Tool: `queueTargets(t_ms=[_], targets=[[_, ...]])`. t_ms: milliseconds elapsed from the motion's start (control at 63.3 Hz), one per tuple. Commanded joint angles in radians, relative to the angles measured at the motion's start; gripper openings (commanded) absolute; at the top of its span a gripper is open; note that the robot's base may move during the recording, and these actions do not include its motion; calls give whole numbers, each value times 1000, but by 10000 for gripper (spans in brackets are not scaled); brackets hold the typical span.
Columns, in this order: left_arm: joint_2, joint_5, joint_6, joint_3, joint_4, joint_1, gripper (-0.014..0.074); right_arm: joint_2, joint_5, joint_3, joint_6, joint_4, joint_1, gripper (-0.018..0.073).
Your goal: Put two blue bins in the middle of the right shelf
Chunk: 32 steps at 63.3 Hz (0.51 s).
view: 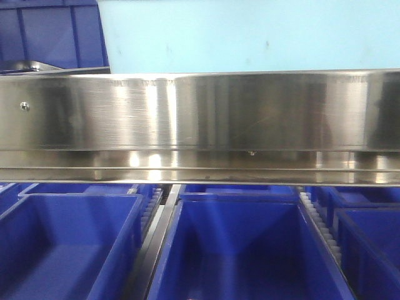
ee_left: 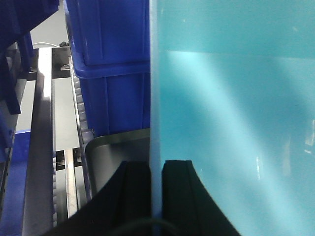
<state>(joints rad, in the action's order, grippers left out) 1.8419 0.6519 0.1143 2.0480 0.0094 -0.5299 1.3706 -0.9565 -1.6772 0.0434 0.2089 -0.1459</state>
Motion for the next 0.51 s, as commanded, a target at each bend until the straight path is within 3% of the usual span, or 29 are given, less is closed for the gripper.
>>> queueTargets(t_ms=[0, 489], targets=[[-9, -52, 2, 10, -4, -1, -111, -15, 30, -7, 36, 27, -8, -153], [-9, -52, 2, 10, -4, -1, -111, -15, 30, -7, 36, 27, -8, -153]])
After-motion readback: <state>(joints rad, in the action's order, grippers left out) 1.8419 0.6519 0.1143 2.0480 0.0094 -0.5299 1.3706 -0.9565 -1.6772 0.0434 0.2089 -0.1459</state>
